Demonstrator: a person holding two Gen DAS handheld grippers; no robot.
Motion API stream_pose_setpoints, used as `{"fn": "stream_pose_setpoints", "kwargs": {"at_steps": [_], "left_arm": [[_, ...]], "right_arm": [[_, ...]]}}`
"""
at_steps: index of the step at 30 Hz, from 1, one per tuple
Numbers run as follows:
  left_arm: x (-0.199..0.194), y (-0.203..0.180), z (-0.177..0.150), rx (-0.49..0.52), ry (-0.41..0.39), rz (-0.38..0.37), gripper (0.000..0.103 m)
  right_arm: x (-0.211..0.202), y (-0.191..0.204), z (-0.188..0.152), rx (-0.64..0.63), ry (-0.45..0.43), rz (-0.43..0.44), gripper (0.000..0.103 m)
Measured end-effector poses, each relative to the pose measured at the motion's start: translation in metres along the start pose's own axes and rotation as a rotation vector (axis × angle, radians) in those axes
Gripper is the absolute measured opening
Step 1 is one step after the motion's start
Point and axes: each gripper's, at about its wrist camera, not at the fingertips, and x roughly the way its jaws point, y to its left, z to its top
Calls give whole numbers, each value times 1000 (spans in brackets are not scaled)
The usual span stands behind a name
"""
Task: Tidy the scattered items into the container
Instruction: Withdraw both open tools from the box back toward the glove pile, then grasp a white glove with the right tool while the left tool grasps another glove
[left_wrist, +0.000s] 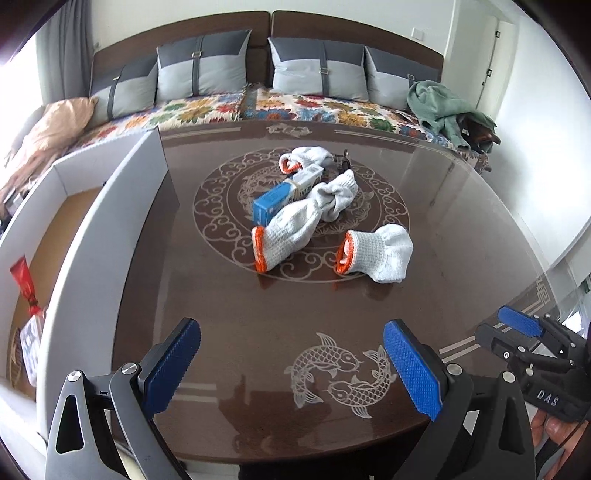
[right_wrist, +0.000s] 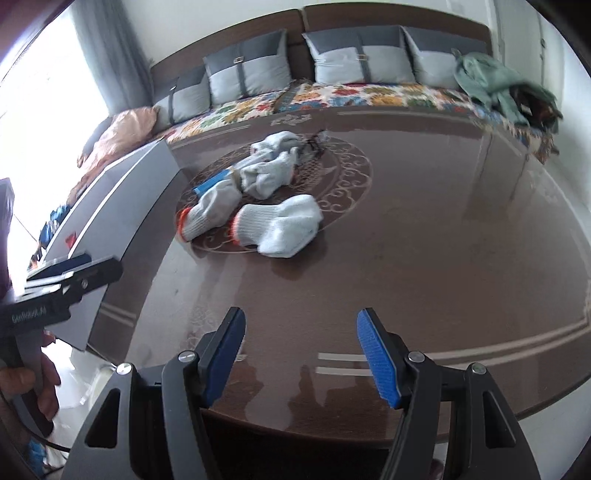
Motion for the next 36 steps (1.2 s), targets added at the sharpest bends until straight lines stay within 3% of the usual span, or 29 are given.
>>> {"fn": "stream_pose_setpoints", "kwargs": {"at_steps": [7,17,23,28,30,34,36], "left_arm": [[0,19,11,4,-7,31,101],[9,31,8,-8,6,70,101],[21,35,-3,-46,59,28,101],[22,32,-4,-67,73,0,101],[20,29,-2,-59,70,4,101],[19,29,-4,-59,74,4,101],[20,32,-7,-69,85,0,101]], "right_arm": [[8,31,16,-48,16,-29,64],[29,57,4,-111,73,11,64],[45,47,14,-173,109,126,64],[60,33,45,-195,133,184,64],[70,33,61,-239,141,191,64],[87,41,89,-452,115,199,64],[106,42,100,-549,169,194,64]]}}
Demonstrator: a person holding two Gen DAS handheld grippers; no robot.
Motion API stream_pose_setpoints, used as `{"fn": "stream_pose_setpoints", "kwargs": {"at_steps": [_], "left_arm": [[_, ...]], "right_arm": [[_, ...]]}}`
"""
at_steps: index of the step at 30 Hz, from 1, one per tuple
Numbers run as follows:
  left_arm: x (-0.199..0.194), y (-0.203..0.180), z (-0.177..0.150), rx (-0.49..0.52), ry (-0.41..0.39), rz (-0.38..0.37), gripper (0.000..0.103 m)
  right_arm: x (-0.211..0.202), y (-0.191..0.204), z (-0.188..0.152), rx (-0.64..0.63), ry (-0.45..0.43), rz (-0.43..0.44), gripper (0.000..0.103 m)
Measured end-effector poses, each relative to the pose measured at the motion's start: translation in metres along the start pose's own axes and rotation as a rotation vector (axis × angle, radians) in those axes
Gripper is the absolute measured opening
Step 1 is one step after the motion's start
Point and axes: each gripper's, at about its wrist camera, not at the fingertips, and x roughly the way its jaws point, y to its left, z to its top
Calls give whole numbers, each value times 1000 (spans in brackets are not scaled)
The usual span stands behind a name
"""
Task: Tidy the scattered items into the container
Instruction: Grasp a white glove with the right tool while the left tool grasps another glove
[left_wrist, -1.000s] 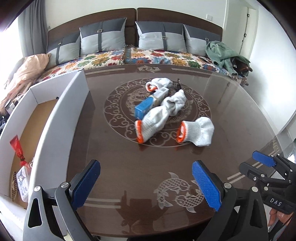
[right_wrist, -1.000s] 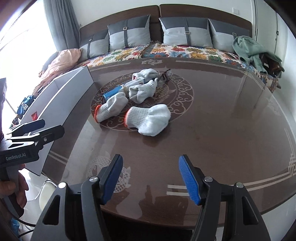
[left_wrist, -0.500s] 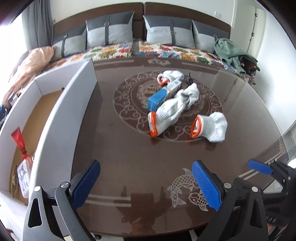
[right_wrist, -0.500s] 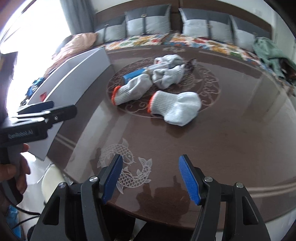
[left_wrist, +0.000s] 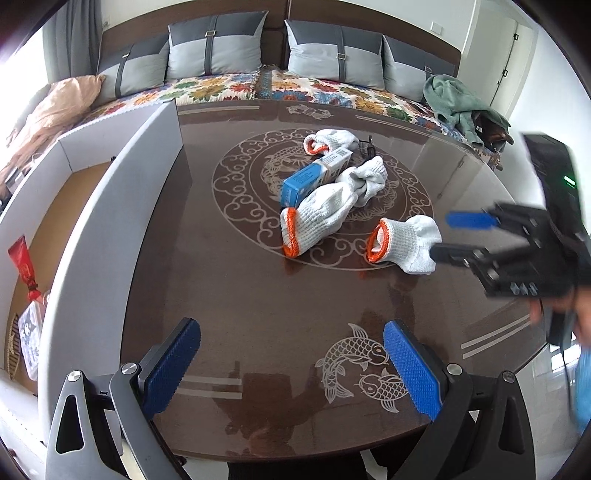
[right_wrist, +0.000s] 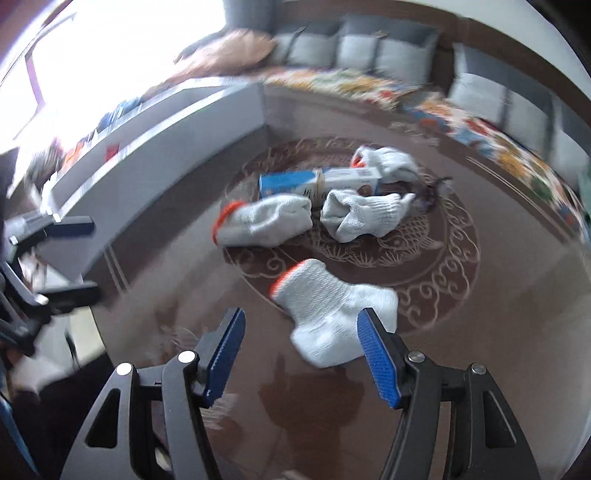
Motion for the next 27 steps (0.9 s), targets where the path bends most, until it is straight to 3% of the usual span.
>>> {"fn": "stream_pose_setpoints", "kwargs": {"at_steps": [2,5,12,14,15,16,22,27], "left_arm": [[2,4,-3,-10,11,-2,101],[6,9,-7,-25,28,-4,101],[9,18,-9,-30,50,1,101],[10,22,-8,-35,61,-7,101],[12,24,-7,-38,69,-15,101],[14,26,-6,-41,78,-28,101],[32,25,30,29,125,-170,101],[64,16,78,135,138,-167,101]], "right_arm": [[12,-6,9,-63,46,-20,64],[30,-13,19,-111,97,28,64],[75,-10,14,-182,251,-23,63],[72,-11,13,-144,227,-29,50],[69,-13,12,-121,210,-29,29],[65,-14,11,-99,193,-28,21],[36,-17,-20,39,116,2,18],[9,-18,-50,215,37,67,18]]}}
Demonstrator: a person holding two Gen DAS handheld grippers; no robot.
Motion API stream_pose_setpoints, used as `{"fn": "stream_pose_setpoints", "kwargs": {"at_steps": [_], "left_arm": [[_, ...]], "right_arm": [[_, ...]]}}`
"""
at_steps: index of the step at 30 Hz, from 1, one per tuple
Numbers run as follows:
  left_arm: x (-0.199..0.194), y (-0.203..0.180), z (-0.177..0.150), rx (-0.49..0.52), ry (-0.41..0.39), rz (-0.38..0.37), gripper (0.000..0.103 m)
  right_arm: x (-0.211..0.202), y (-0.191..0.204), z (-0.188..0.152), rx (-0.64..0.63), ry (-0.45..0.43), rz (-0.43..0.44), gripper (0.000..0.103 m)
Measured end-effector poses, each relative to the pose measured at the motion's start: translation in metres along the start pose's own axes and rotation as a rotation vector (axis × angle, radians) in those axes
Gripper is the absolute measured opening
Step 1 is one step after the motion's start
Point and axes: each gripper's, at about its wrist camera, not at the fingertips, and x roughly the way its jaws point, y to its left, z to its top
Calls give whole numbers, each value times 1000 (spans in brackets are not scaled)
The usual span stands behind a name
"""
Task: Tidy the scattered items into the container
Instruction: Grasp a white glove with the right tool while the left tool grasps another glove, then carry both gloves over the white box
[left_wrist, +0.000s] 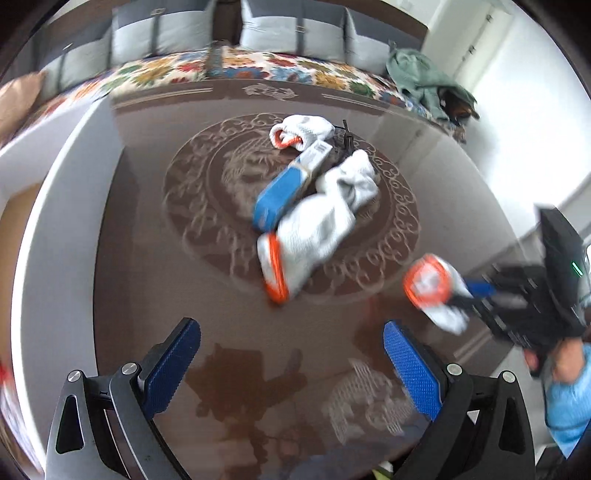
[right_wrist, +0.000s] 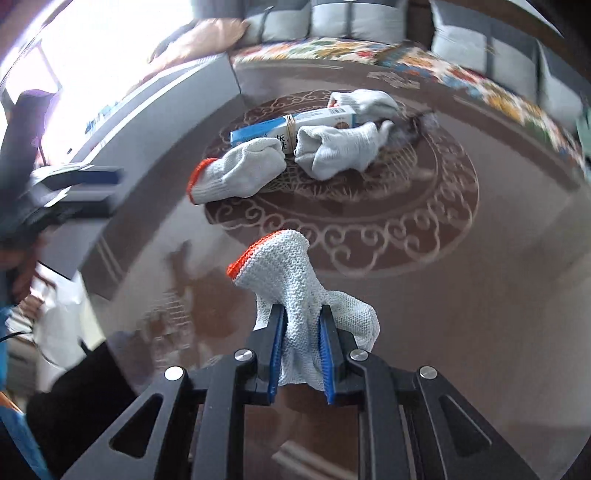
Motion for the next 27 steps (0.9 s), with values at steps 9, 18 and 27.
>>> {"fn": "stream_pose_setpoints", "kwargs": {"at_steps": [9,18,27], "left_arm": [[64,-32,46,205,90,62,101],[62,-26,47,123,107,68,25],[8,-52,1,46,-1,-34,23]], "right_arm": [[-19,-2,-17,117,-101,47,18],[-34,-9,-25,195,-153,78,19],[-44,-5,-30,241,-210,44,19]]}}
